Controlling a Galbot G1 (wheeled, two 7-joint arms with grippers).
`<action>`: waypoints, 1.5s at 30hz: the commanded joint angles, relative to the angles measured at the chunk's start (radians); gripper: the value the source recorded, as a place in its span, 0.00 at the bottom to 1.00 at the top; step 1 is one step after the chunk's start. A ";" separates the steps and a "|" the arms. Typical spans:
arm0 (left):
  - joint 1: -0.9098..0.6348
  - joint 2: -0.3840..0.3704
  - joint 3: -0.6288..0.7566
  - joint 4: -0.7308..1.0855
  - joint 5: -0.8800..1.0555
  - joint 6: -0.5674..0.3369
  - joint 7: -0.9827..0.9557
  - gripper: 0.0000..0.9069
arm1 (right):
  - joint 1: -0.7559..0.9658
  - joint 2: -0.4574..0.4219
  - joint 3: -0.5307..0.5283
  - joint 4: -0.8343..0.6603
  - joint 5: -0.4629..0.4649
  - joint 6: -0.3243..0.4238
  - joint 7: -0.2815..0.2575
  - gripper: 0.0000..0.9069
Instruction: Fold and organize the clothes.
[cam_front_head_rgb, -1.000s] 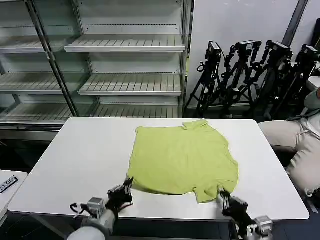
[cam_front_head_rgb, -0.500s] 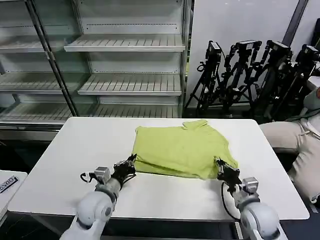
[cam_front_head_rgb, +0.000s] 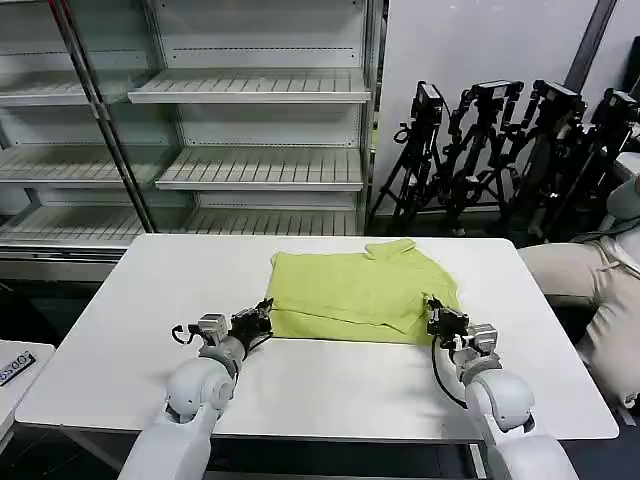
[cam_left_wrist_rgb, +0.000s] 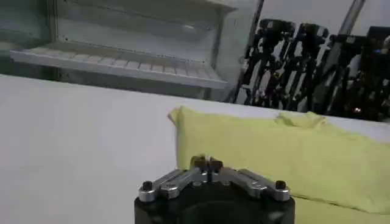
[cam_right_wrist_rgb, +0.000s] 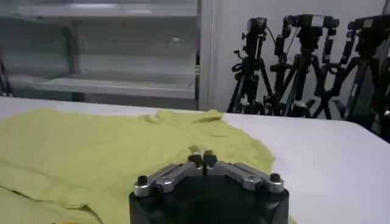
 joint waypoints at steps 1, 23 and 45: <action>0.037 0.012 -0.025 -0.072 -0.015 0.020 -0.010 1.00 | -0.001 0.017 0.035 0.009 0.043 0.015 0.037 1.00; 0.159 0.046 0.092 -0.165 -0.006 0.031 -0.198 0.02 | -0.271 -0.084 0.112 0.209 0.087 -0.156 0.047 0.00; 0.414 0.109 -0.002 -0.409 0.032 0.027 -0.177 0.00 | -0.586 -0.080 0.151 0.498 0.070 -0.098 0.035 0.00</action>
